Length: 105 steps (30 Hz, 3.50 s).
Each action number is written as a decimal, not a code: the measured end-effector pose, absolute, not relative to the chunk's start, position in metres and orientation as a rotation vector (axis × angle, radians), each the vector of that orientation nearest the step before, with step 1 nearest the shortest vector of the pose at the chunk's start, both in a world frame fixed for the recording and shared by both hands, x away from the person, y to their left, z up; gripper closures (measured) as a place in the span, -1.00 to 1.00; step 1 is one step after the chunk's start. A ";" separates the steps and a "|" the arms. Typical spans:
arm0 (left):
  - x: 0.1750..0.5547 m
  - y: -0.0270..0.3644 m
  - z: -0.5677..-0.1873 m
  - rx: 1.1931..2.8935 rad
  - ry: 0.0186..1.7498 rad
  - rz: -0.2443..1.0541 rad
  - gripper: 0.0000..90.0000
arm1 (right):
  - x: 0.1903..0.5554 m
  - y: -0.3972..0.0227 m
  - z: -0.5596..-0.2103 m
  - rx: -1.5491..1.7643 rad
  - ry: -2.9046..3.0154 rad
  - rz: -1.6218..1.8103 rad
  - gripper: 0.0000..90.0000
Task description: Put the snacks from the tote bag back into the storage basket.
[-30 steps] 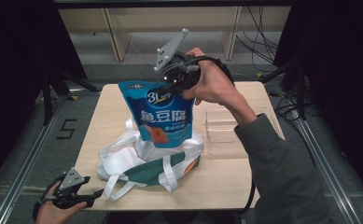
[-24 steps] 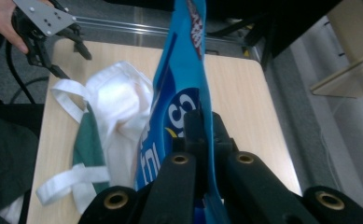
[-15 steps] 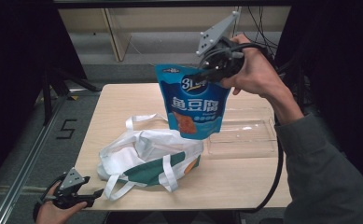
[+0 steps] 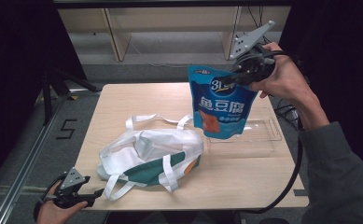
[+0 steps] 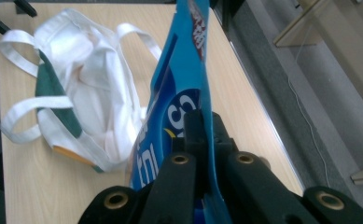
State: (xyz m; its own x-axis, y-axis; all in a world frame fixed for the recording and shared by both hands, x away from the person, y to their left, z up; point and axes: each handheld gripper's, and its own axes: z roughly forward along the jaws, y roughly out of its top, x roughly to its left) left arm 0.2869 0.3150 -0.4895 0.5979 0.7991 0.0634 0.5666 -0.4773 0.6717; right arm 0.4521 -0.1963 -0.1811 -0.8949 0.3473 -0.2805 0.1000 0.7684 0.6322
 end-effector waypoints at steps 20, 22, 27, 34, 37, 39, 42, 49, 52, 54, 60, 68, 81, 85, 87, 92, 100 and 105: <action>0.289 0.315 -0.492 2.213 1.101 0.483 -0.40 | 0.472 -0.239 -0.222 0.451 2.586 0.876 1.00; 0.289 0.314 -0.494 2.179 1.125 0.485 -0.40 | 0.473 -0.242 -0.224 0.459 2.576 0.888 1.00; 0.289 0.313 -0.495 2.175 1.130 0.473 -0.40 | 0.474 -0.250 -0.225 0.480 2.548 0.900 1.00; 0.289 0.315 -0.493 2.227 1.107 0.477 -0.40 | 0.475 -0.253 -0.224 0.472 2.544 0.902 1.00; 0.289 0.315 -0.494 2.215 1.111 0.480 -0.40 | 0.479 -0.254 -0.226 0.479 2.543 0.905 1.00; 0.289 0.315 -0.493 2.221 1.116 0.477 -0.40 | 0.479 -0.254 -0.228 0.487 2.549 0.902 1.00; 0.289 0.315 -0.494 2.221 1.114 0.475 -0.40 | 0.482 -0.254 -0.230 0.469 2.551 0.899 1.00; 0.289 0.315 -0.494 2.221 1.120 0.460 -0.40 | 0.484 -0.253 -0.244 0.445 2.572 0.924 1.00; 0.289 0.315 -0.494 2.218 1.119 0.467 -0.40 | 0.483 -0.253 -0.247 0.461 2.580 0.928 1.00; 0.289 0.316 -0.494 2.226 1.108 0.475 -0.40 | 0.482 -0.253 -0.251 0.453 2.594 0.933 1.00; 0.289 0.316 -0.494 2.229 1.110 0.472 -0.40 | 0.482 -0.255 -0.261 0.457 2.602 0.944 1.00; 0.289 0.316 -0.493 2.232 1.110 0.473 -0.40 | 0.484 -0.258 -0.278 0.452 2.635 0.966 1.00; 0.289 0.314 -0.494 2.226 1.112 0.473 -0.40 | 0.483 -0.271 -0.297 0.513 2.634 1.031 1.00; 0.289 0.314 -0.494 2.222 1.114 0.473 -0.40 | 0.484 -0.273 -0.295 0.524 2.591 1.089 0.84; 0.289 0.314 -0.494 2.232 1.110 0.472 -0.40 | 0.482 -0.272 -0.295 0.528 2.603 1.082 0.77; 0.289 0.313 -0.495 2.213 1.119 0.462 -0.40 | 0.477 -0.278 -0.290 0.583 2.528 1.125 0.53; 0.289 0.314 -0.494 2.226 1.110 0.474 -0.40 | 0.462 -0.290 -0.280 0.650 2.432 1.158 0.33; 0.289 0.314 -0.495 2.223 1.112 0.475 -0.40 | 0.455 -0.304 -0.271 0.704 2.337 1.201 0.39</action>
